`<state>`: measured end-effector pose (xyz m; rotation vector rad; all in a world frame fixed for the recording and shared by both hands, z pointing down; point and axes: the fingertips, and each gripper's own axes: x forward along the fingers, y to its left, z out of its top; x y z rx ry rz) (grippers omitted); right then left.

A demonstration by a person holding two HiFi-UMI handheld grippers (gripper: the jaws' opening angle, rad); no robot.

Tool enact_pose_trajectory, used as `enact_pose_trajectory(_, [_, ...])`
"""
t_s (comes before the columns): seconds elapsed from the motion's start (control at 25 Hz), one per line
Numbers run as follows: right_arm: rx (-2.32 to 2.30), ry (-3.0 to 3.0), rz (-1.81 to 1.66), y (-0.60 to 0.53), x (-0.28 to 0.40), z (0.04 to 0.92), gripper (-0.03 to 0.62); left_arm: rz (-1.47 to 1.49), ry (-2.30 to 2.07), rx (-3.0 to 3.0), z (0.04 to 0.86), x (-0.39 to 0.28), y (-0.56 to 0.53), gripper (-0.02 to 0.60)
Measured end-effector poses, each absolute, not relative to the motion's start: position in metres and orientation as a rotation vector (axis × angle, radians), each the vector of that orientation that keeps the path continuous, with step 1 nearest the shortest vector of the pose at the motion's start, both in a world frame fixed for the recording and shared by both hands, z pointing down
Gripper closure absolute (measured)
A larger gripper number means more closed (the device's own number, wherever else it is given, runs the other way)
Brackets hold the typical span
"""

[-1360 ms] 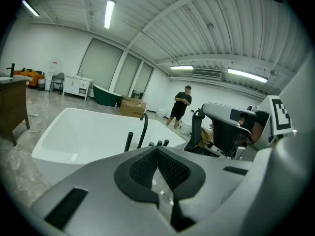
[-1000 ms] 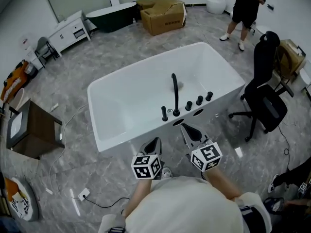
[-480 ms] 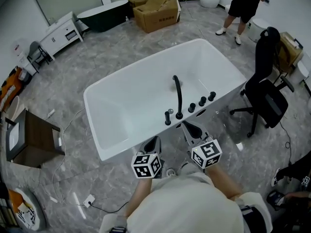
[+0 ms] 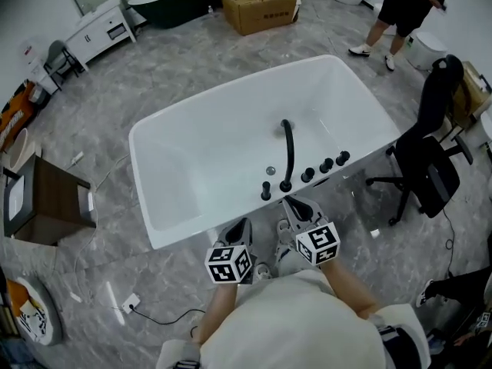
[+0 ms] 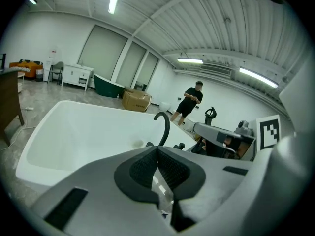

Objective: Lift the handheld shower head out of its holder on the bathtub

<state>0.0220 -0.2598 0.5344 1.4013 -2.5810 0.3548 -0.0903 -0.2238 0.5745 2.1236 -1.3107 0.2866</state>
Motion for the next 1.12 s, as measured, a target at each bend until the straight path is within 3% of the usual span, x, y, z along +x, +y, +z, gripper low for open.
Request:
enact_pose_trajectory(0.28, [1.319, -2.524, 0.380, -0.296, 0.027, 0.595, 0.561, 0.250, -1.339, 2.055, 0.590, -0.086, -0.250, 0.561])
enact_pose_trajectory(0.4, [1.253, -2.504, 0.420, -0.307, 0.017, 0.624, 0.446, 0.255, -1.353, 2.026, 0.597, -0.093, -0.255, 0.561])
enact_pose_trajectory(0.56, [1.195, -2.476, 0.485, -0.318, 0.012, 0.662, 0.391, 0.273, -1.361, 1.996, 0.610, -0.093, -0.261, 0.561])
enact_pose_trajectory(1.12, [1.065, -2.344, 0.603, -0.350, -0.016, 0.764, 0.367, 0.273, -1.372, 1.902, 0.641, -0.099, -0.276, 0.561])
